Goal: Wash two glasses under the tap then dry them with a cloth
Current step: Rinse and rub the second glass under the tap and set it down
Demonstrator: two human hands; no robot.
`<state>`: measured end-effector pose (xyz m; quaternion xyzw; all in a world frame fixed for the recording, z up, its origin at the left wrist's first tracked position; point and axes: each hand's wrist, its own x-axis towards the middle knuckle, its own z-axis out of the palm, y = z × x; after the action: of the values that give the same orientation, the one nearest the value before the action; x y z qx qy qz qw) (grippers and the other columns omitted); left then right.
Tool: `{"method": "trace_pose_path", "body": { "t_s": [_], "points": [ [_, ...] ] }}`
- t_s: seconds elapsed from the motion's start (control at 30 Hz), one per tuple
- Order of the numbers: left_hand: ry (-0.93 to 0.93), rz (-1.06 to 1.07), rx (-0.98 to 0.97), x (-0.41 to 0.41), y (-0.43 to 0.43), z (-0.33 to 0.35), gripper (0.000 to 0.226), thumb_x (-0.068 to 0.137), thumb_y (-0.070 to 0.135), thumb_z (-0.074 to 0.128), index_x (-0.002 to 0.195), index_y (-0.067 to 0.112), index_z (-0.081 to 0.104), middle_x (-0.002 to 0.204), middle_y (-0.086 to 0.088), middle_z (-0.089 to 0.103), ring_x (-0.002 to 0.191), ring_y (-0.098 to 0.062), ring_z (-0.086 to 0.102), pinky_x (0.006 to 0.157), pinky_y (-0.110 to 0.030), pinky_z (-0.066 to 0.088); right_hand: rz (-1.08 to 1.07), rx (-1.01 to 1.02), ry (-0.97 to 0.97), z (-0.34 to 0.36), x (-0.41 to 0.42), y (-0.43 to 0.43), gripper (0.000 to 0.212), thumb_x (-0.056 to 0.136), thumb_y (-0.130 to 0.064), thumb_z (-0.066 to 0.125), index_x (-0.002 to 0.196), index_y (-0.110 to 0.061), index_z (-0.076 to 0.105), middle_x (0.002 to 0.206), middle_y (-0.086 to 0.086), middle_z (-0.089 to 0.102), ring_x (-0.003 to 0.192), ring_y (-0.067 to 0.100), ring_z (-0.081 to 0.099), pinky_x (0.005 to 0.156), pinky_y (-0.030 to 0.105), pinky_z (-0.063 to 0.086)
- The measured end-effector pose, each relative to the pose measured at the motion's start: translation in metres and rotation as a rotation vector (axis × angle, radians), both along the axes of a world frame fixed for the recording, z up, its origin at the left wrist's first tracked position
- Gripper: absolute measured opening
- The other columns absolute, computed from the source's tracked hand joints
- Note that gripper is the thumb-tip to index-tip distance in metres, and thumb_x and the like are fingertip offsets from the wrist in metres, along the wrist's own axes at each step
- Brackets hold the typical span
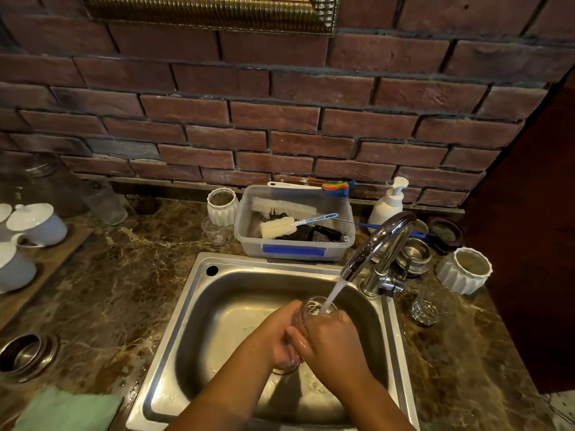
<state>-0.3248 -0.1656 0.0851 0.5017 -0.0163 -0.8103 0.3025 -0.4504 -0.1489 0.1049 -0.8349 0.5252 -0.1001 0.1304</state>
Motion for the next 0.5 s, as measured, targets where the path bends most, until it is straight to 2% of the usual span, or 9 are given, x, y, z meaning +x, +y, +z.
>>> {"method": "trace_pose_path", "body": {
  "t_s": [0.07,0.1,0.17,0.23,0.33,0.4,0.5],
  "points": [
    [-0.067,0.086,-0.019,-0.007,0.001,-0.001,0.021,0.082,0.029,0.073,0.088,0.009,0.068,0.072,-0.006,0.065,0.064,-0.016,0.059,0.052,-0.025,0.051,-0.095,0.116,-0.185,-0.004,0.001,0.002,0.055,0.092,-0.061,0.031,0.093,-0.026,0.073,0.084,-0.006,0.075,0.081,0.007,0.066,0.087,0.029,0.051],
    [-0.184,0.115,-0.065,-0.011,-0.001,0.001,0.020,0.091,0.028,0.062,0.089,0.009,0.068,0.075,-0.009,0.067,0.067,-0.018,0.062,0.052,-0.026,0.052,-0.175,0.201,-0.345,-0.006,0.002,0.003,0.053,0.091,-0.060,0.036,0.085,-0.025,0.075,0.076,-0.006,0.075,0.073,0.005,0.067,0.079,0.028,0.054],
    [-0.535,0.113,-0.241,-0.019,-0.005,0.007,0.025,0.100,0.026,0.049,0.093,0.008,0.066,0.083,-0.012,0.066,0.073,-0.021,0.062,0.054,-0.028,0.051,-0.386,0.378,-0.680,-0.006,0.006,0.002,0.039,0.097,-0.040,0.050,0.074,-0.021,0.075,0.067,-0.004,0.073,0.067,0.004,0.069,0.069,0.027,0.054],
    [-0.896,0.034,-0.502,-0.020,-0.008,0.010,0.024,0.102,0.025,0.047,0.089,0.012,0.063,0.084,-0.007,0.062,0.076,-0.018,0.058,0.065,-0.034,0.052,-0.621,0.623,-1.009,0.001,0.009,-0.001,0.031,0.101,-0.026,0.052,0.081,-0.018,0.076,0.077,0.002,0.077,0.081,0.012,0.073,0.076,0.032,0.055],
    [-1.222,-0.112,-0.911,-0.012,-0.002,0.015,0.013,0.101,0.030,0.051,0.094,0.024,0.061,0.091,0.007,0.060,0.082,-0.005,0.058,0.068,-0.021,0.047,-0.818,1.080,-1.566,0.009,0.011,-0.003,0.025,0.100,-0.027,0.055,0.107,-0.009,0.072,0.103,0.016,0.077,0.100,0.030,0.071,0.088,0.045,0.055],
    [-1.368,-0.224,-1.094,-0.008,0.001,0.012,0.012,0.100,0.033,0.051,0.101,0.026,0.061,0.098,0.010,0.057,0.085,-0.003,0.056,0.071,-0.019,0.049,-0.852,1.174,-1.708,0.011,0.011,-0.002,0.030,0.100,-0.032,0.055,0.111,-0.009,0.071,0.108,0.017,0.076,0.106,0.032,0.068,0.089,0.047,0.054],
    [-1.342,-0.199,-1.082,-0.006,0.001,0.010,0.013,0.101,0.033,0.051,0.102,0.026,0.061,0.100,0.011,0.059,0.087,-0.003,0.058,0.074,-0.016,0.049,-0.833,1.102,-1.674,0.008,0.014,-0.003,0.027,0.099,-0.032,0.057,0.113,-0.013,0.069,0.106,0.016,0.077,0.106,0.033,0.070,0.090,0.048,0.055]
  ]
}}
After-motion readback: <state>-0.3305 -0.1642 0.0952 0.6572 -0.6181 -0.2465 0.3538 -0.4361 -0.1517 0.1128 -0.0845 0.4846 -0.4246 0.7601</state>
